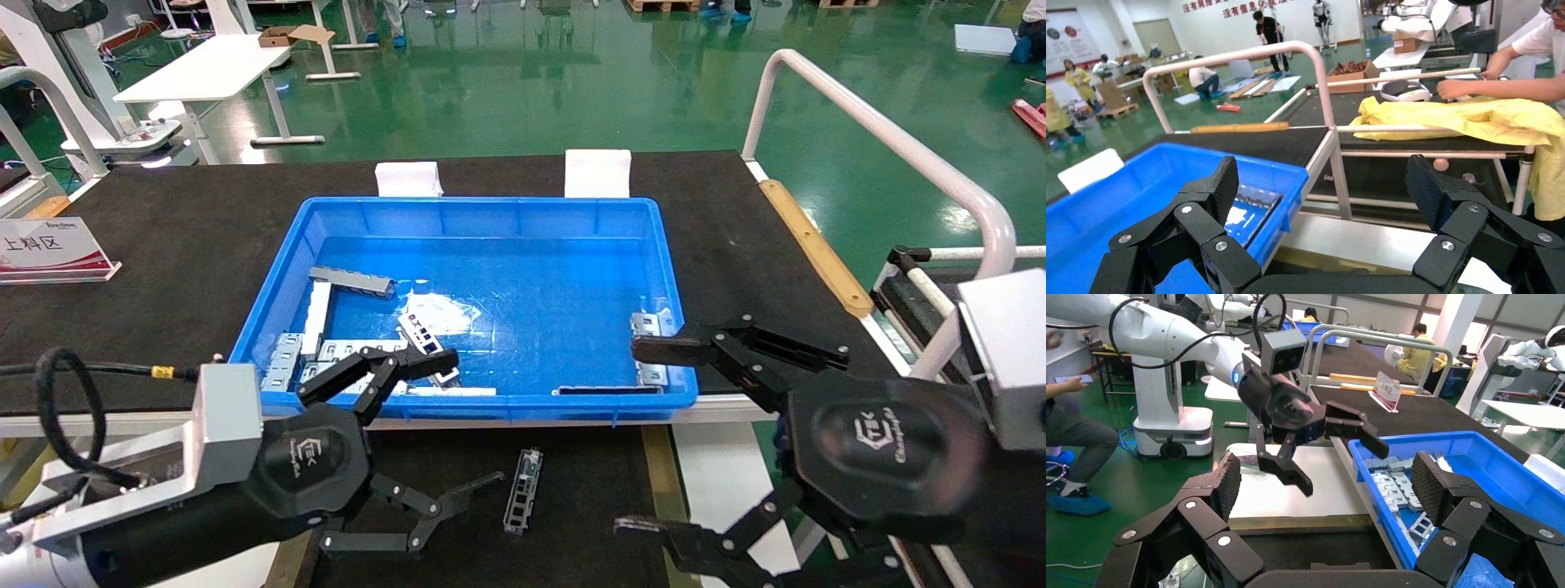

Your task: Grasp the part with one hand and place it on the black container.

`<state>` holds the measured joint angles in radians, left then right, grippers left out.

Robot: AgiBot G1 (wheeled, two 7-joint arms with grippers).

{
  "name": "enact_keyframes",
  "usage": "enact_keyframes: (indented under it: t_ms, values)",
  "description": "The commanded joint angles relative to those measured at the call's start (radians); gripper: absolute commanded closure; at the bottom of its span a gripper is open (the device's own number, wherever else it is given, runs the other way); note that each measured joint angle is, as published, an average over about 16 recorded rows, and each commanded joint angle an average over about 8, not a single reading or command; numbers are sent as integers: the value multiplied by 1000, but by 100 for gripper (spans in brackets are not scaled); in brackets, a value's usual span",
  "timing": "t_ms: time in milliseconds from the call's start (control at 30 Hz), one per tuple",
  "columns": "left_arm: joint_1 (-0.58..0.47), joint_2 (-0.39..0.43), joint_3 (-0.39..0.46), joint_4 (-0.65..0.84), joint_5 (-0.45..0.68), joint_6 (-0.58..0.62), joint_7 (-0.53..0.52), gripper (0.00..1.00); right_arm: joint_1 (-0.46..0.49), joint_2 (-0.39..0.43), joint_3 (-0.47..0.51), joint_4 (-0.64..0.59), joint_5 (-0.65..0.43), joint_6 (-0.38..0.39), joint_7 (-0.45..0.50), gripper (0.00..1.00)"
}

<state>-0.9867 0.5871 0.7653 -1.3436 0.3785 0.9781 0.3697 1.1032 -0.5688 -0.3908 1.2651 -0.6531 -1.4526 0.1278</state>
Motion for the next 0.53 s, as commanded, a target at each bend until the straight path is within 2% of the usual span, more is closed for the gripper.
enact_keyframes:
  t_ms: [33,533]
  values:
    - [-11,-3,-3,0,1,10,0,0,0,0,0,0,0,0,0,0]
    - [-54,-34,-24,-3,-10,74,-10,0,0,0,0,0,0,0,0,0]
